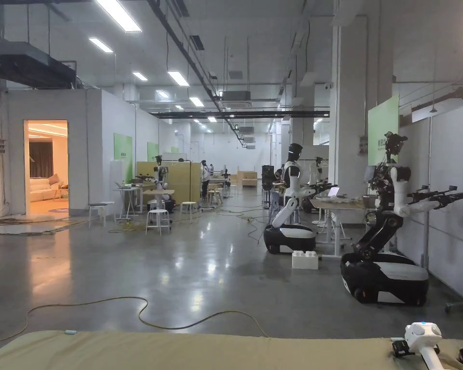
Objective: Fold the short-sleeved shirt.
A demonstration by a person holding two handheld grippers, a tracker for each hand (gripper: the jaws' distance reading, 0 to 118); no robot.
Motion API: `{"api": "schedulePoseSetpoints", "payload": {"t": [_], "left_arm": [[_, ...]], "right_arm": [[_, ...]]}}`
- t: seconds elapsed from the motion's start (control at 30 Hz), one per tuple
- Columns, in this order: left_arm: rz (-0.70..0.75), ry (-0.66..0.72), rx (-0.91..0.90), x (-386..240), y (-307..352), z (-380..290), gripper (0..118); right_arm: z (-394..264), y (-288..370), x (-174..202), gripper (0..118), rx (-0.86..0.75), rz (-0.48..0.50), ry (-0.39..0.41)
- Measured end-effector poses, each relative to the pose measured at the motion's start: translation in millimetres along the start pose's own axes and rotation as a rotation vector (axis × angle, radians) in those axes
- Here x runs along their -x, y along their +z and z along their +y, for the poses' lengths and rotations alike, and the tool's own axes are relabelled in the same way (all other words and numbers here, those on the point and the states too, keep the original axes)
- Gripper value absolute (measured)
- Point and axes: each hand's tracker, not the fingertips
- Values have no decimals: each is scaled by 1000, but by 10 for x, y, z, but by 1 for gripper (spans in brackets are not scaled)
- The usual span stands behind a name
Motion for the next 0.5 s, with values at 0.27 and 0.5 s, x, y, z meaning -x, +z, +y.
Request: {"api": "schedulePoseSetpoints", "payload": {"t": [0.27, 0.5], "left_arm": [[7, 34, 14, 44, -2, -22, 114], [17, 25, 28, 22, 1, -30, 114]], "right_arm": [[-22, 43, 18, 118, -15, -8, 19], [-11, 59, -20, 118, -11, -7, -26]]}}
